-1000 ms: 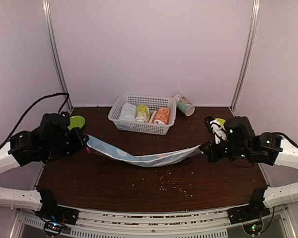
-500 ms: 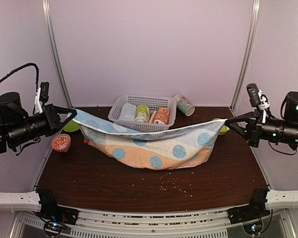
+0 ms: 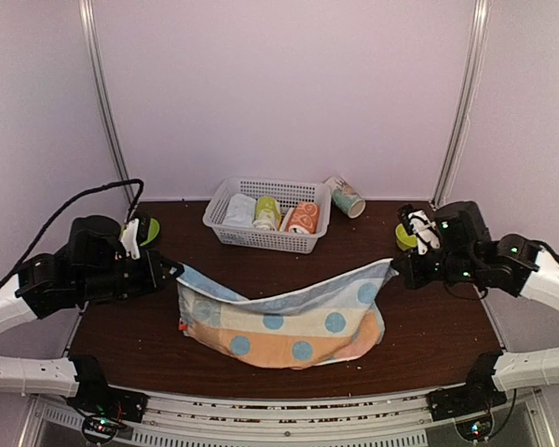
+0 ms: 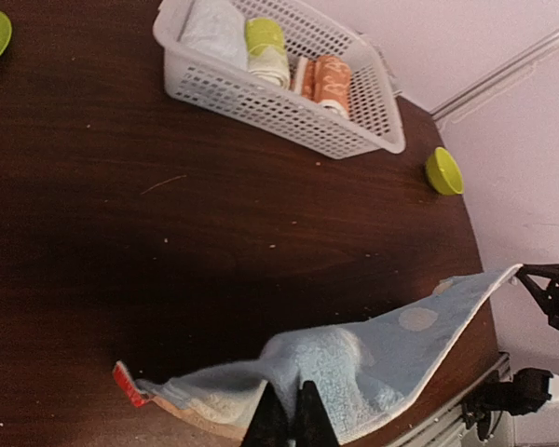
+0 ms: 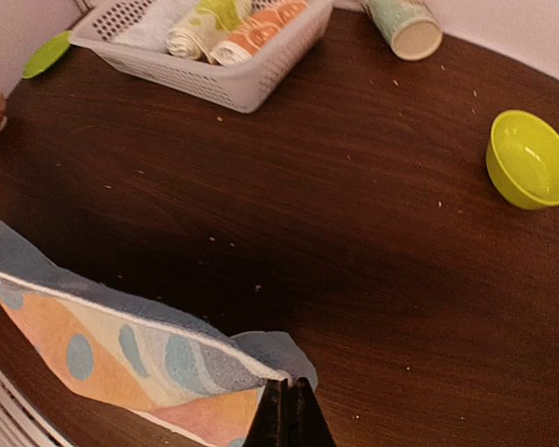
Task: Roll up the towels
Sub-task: Flatten out the towel at the center of the board.
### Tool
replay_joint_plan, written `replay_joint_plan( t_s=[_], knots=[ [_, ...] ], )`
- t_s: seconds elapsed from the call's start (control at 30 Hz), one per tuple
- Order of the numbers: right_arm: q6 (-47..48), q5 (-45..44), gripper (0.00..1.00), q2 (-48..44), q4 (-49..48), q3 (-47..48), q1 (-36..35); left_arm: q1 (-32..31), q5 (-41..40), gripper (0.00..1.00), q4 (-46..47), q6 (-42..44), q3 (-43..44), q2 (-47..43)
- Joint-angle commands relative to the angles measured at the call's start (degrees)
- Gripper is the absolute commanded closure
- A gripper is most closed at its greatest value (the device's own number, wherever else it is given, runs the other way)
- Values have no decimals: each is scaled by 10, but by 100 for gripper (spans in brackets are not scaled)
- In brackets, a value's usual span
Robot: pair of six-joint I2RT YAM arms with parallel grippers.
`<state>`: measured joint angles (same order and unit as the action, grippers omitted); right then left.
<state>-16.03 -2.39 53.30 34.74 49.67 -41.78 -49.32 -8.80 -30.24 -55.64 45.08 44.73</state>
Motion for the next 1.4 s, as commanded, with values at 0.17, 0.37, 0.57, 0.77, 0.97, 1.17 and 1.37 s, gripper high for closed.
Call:
replay_joint_plan(
  t_s=[0.17, 0.37, 0.57, 0.77, 0.97, 1.17, 1.37],
  knots=[
    [-51, -86, 100, 95, -117, -30, 30, 67, -45, 100, 134, -18, -42, 111],
    [-26, -46, 100, 98, -117, -29, 30, 70, -49, 100, 104, -4, -20, 133],
    [4, 97, 100, -18, -78, -41, 12, 69, 27, 100, 82, 34, -37, 27],
    [-7, 187, 100, -196, 16, -26, -46, 54, 173, 100, 50, 80, -76, -157],
    [-13, 243, 100, -293, 77, 43, -48, 42, 241, 100, 44, 93, -66, -304],
    [-9, 160, 100, -255, 17, -9, -48, 42, 199, 100, 95, 124, -50, -190],
    [-51, 71, 100, -127, -91, -95, 0, 58, 147, 100, 210, 85, -111, -12]
  ],
)
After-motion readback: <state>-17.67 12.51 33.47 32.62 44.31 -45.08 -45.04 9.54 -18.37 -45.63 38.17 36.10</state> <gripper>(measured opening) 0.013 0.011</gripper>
